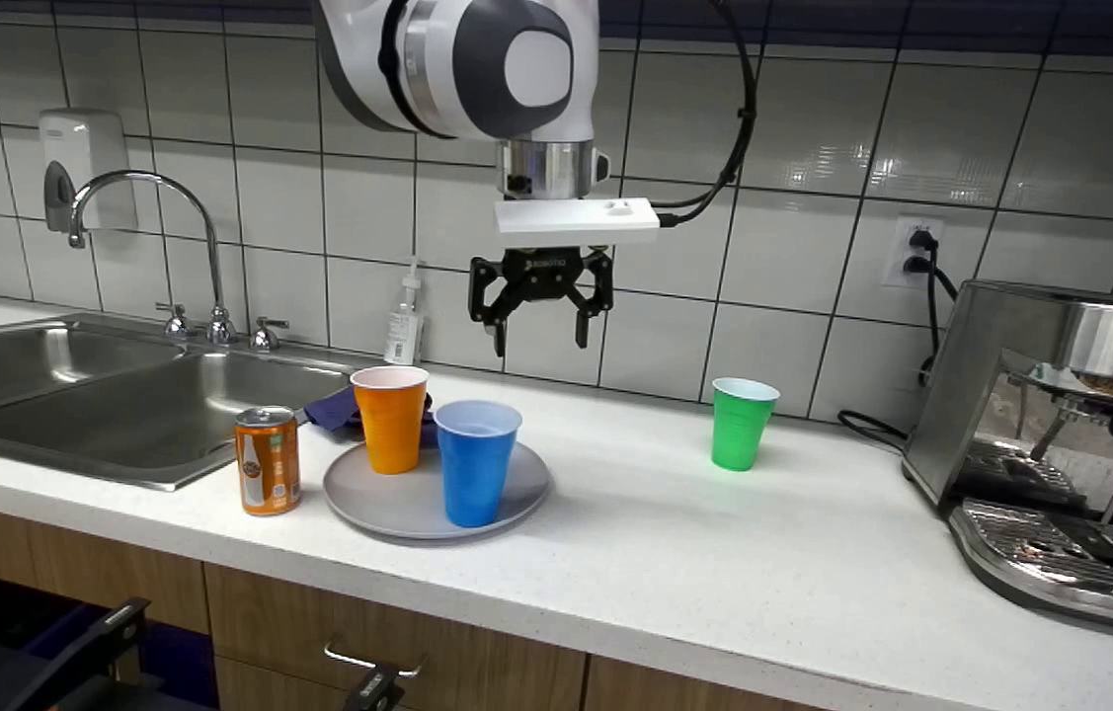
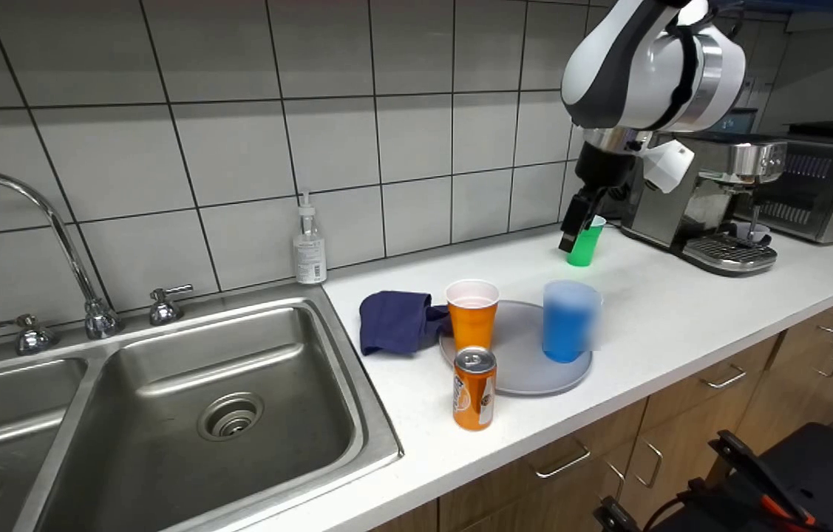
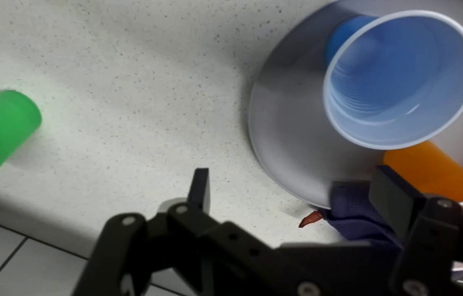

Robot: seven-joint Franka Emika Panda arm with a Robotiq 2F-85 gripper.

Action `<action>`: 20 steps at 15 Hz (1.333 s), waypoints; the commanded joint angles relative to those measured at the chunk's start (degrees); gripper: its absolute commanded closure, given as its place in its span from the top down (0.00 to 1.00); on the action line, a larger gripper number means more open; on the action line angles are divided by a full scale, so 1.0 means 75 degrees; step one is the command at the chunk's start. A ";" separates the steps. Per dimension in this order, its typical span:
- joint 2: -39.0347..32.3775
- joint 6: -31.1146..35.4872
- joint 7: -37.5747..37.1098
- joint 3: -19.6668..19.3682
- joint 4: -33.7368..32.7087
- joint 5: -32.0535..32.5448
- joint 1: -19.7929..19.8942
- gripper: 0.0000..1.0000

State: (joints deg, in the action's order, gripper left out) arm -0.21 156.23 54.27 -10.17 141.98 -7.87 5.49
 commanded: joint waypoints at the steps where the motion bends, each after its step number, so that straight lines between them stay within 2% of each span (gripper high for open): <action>1: -0.0571 -0.0393 -0.0544 0.0017 -0.0821 0.0099 0.0278 1.00; 8: -0.1702 -0.0639 -0.1455 0.0083 -0.2183 0.0165 0.0740 1.00; 10: -0.1910 -0.0824 -0.1358 0.0204 -0.2489 -0.0058 0.0958 1.00; 11: -0.1609 -0.0410 -0.1337 0.0239 -0.1951 0.0147 0.0901 1.00; 14: -0.1847 -0.0528 -0.1344 0.0263 -0.2248 0.0152 0.1030 1.00; 20: -0.1870 -0.0551 -0.1356 0.0298 -0.2287 0.0148 0.1029 1.00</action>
State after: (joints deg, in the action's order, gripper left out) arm -14.38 152.12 44.95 -9.82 124.80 -7.86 11.35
